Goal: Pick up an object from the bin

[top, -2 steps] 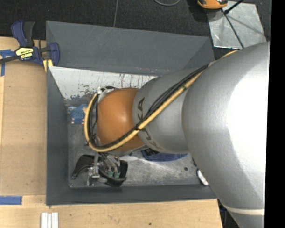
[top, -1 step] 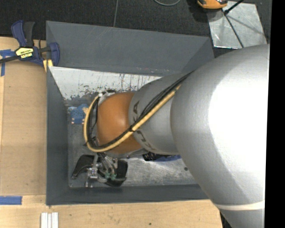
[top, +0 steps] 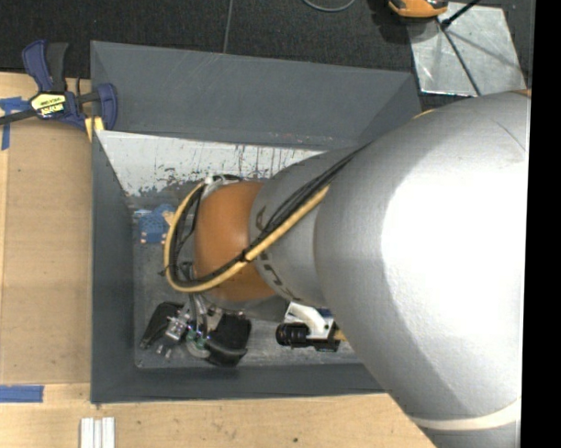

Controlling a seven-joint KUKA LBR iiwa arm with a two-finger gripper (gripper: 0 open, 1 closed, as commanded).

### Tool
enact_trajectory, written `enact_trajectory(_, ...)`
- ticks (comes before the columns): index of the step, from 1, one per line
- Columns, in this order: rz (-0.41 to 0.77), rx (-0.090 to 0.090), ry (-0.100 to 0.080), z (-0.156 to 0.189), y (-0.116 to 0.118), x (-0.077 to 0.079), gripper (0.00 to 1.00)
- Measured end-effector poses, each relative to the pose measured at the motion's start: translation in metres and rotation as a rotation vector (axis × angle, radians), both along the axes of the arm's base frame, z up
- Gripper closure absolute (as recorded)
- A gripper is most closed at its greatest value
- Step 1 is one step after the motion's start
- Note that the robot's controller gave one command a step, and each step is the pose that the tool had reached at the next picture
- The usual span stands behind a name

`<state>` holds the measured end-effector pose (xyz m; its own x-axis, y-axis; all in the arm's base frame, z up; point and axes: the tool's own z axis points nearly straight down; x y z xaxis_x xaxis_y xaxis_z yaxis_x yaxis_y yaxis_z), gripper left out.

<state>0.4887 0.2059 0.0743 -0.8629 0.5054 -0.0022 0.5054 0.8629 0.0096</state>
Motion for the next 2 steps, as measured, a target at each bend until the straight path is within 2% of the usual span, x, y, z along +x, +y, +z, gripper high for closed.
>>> enact_trajectory(1, -0.005, 0.000, -0.014, 0.003, -0.002, 0.004, 1.00)
enact_trajectory(2, -0.003, -0.007, 0.006, 0.050, -0.003, 0.005, 1.00)
